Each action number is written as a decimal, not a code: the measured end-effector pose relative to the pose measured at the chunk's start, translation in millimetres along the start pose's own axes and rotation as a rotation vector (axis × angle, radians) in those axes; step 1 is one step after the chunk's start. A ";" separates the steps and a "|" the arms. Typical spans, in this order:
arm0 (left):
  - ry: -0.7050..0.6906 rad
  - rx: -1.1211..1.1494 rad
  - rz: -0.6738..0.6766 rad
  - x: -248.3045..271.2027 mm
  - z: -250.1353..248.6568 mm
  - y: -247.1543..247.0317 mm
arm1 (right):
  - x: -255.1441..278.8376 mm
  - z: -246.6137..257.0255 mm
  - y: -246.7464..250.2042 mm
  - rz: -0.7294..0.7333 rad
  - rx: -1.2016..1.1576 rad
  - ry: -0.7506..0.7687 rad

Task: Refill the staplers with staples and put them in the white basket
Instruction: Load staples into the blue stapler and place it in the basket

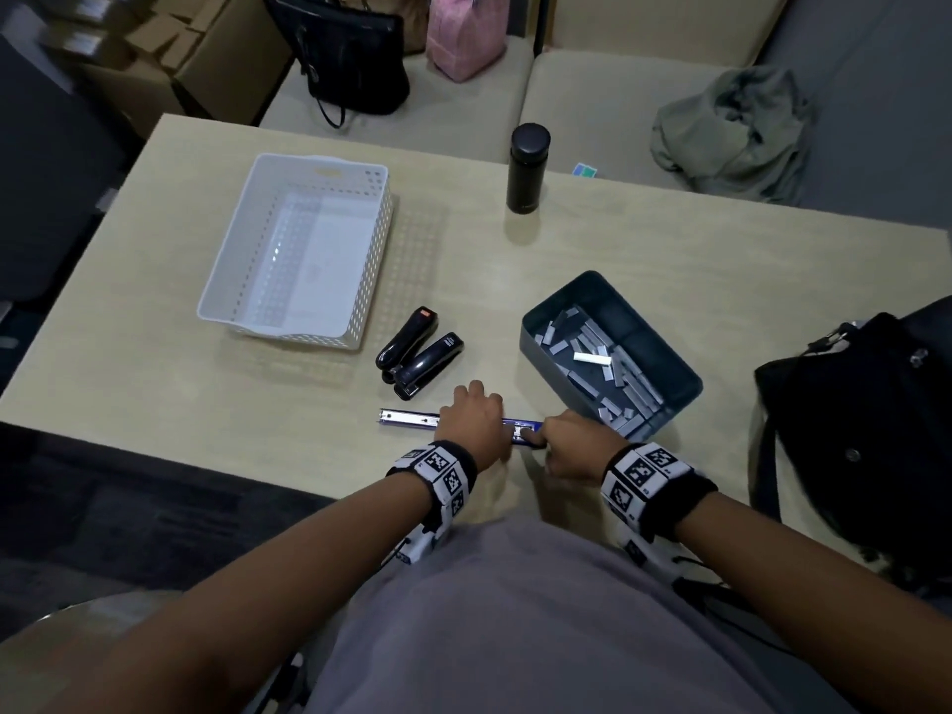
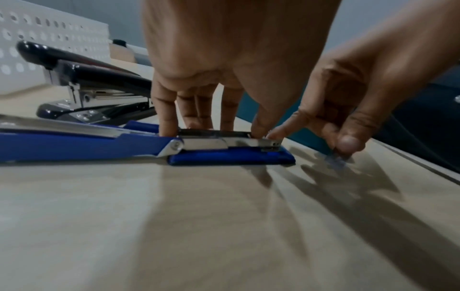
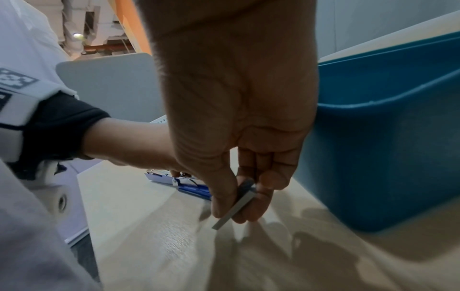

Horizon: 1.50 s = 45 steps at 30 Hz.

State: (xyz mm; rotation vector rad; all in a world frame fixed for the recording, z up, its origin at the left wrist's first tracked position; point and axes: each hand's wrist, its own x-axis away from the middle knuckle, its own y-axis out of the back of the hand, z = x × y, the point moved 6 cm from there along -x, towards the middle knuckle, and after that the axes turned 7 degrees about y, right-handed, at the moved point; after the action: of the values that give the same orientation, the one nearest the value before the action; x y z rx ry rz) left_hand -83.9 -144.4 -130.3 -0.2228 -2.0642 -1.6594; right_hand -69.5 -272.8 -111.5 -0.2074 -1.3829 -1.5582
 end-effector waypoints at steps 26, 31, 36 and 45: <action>0.179 0.516 0.041 -5.1 42.1 18.8 | -29.5 20.0 36.0 -0.338 -0.391 0.213; 0.179 0.510 0.059 -6.8 40.2 18.6 | -36.4 19.5 28.9 -0.324 -0.493 0.197; 0.188 0.516 0.068 -5.6 41.1 17.5 | -35.7 10.6 31.3 -0.365 -0.601 0.201; 0.151 0.515 0.034 -7.2 39.1 21.3 | -33.8 14.2 29.8 -0.430 -0.567 0.255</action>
State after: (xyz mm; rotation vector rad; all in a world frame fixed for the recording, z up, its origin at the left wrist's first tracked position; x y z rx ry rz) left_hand -79.2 -100.5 -120.8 0.0397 -2.2675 -1.0385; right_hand -37.5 -238.1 -110.5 -0.0452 -0.7897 -2.2321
